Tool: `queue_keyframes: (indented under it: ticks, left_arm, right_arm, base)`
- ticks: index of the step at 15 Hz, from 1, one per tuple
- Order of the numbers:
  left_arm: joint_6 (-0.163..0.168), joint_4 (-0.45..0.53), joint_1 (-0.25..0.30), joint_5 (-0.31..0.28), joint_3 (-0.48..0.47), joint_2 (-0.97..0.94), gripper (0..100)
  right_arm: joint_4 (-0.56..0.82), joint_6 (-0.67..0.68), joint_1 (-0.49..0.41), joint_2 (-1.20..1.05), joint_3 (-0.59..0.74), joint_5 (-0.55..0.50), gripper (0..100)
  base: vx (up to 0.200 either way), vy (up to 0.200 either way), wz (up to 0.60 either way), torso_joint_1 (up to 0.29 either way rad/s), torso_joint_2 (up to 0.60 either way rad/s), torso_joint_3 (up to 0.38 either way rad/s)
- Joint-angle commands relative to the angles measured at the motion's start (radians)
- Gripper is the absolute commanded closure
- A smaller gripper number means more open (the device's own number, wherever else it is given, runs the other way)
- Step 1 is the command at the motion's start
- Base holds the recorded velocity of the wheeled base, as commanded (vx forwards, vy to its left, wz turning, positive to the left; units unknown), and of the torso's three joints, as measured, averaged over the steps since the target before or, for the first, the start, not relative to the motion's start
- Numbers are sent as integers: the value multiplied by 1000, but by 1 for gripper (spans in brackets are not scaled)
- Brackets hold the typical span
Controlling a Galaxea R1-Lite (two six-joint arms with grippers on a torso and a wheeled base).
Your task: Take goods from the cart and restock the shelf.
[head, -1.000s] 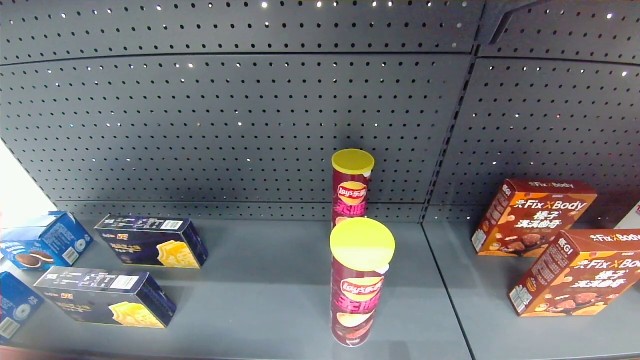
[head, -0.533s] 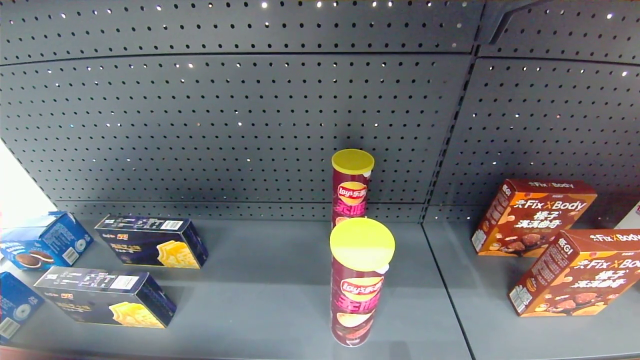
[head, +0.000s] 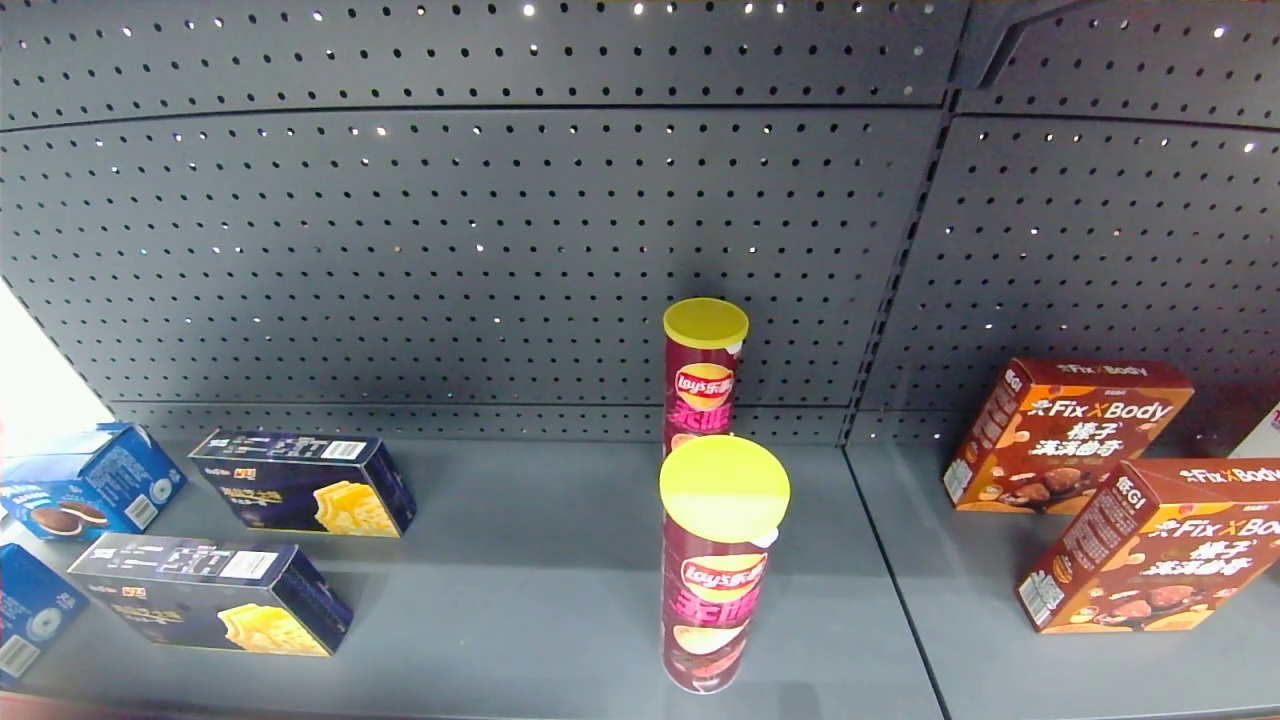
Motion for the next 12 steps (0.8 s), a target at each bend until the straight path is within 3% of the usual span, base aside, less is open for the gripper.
queue_keyframes:
  ticks: [1, 2, 12]
  left_arm:
    - [-2, 0, 0, 1, 0, 0, 0]
    - [-2, 0, 0, 1, 0, 0, 0]
    - [-2, 0, 0, 2, 0, 0, 0]
  right_arm:
    - [0, 0, 0, 1, 0, 0, 0]
    - [0, 0, 0, 1, 0, 0, 0]
    - [0, 0, 0, 1, 0, 0, 0]
  base:
    - [-200, 0, 0, 2, 2, 7]
    - [-200, 0, 0, 2, 2, 2]
    - [0, 0, -60, 0, 0, 0]
